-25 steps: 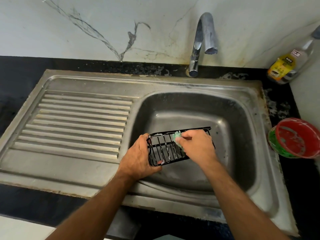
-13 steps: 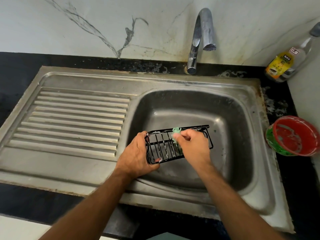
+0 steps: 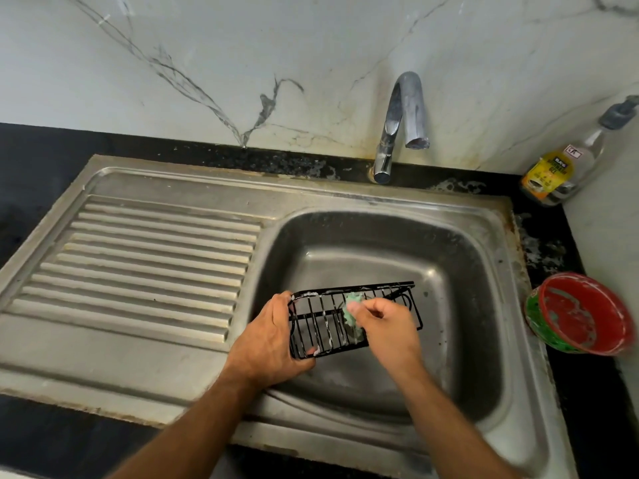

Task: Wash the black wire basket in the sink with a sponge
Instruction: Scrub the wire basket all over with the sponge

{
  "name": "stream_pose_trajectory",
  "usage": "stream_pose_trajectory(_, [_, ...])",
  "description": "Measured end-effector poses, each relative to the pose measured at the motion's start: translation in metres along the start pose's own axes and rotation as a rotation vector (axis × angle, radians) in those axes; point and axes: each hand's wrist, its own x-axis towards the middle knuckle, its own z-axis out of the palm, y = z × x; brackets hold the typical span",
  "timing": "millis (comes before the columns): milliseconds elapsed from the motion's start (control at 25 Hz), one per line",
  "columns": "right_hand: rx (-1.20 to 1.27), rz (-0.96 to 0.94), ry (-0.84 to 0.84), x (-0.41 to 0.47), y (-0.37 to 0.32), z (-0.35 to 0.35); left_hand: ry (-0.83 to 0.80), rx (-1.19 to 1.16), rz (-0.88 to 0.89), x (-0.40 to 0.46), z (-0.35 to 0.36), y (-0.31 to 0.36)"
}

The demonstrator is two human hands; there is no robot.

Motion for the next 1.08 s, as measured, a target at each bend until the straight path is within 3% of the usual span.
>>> stream_pose_trajectory(240, [-0.044, -0.148, -0.038, -0.006, 0.015, -0.004, 0.021, -0.023, 0.003, 0.003, 0.001, -0.004])
stream_pose_trajectory(400, [-0.379, -0.181, -0.031, -0.012, 0.014, -0.004, 0.049, -0.016, 0.033, 0.003, 0.001, -0.001])
stream_pose_trajectory(440, [-0.378, -0.178, -0.009, -0.013, 0.011, 0.002, 0.049, -0.024, 0.033, 0.002, 0.0, 0.0])
stream_pose_trajectory(560, [-0.045, -0.142, 0.105, -0.009, 0.002, 0.012, 0.034, -0.022, 0.03, 0.001, -0.002, 0.001])
stream_pose_trajectory(640, [-0.018, -0.218, 0.135, 0.001, -0.002, 0.011, 0.02, -0.011, 0.022, 0.002, -0.002, 0.001])
stream_pose_trajectory(880, [-0.431, -0.544, 0.079, -0.002, 0.015, 0.005, -0.004, -0.017, 0.001, 0.003, -0.005, 0.002])
stream_pose_trajectory(960, [-0.488, -0.512, 0.036, -0.005, 0.021, -0.005, 0.018, 0.023, 0.02, 0.002, -0.003, 0.001])
stream_pose_trajectory(1080, [-0.385, -0.279, -0.086, -0.01, 0.01, -0.014, 0.01, 0.051, 0.022, 0.001, -0.002, 0.001])
